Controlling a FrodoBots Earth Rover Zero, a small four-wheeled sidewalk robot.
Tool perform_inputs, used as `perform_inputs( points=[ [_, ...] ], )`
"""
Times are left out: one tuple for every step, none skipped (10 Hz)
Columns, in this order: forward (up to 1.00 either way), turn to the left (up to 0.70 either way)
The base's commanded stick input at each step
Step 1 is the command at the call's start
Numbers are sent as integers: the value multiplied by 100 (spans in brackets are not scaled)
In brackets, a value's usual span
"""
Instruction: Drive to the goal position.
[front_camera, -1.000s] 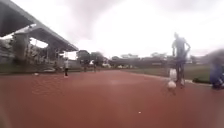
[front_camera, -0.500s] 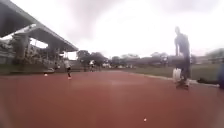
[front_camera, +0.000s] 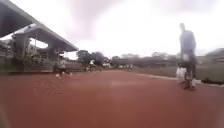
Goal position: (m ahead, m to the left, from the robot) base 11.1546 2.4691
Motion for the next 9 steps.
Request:
perform_inputs(
  points=[
    [50,2],
    [50,2],
    [50,2],
    [50,2],
    [50,2],
    [50,2],
    [50,2],
    [50,2],
    [50,2]
  ],
)
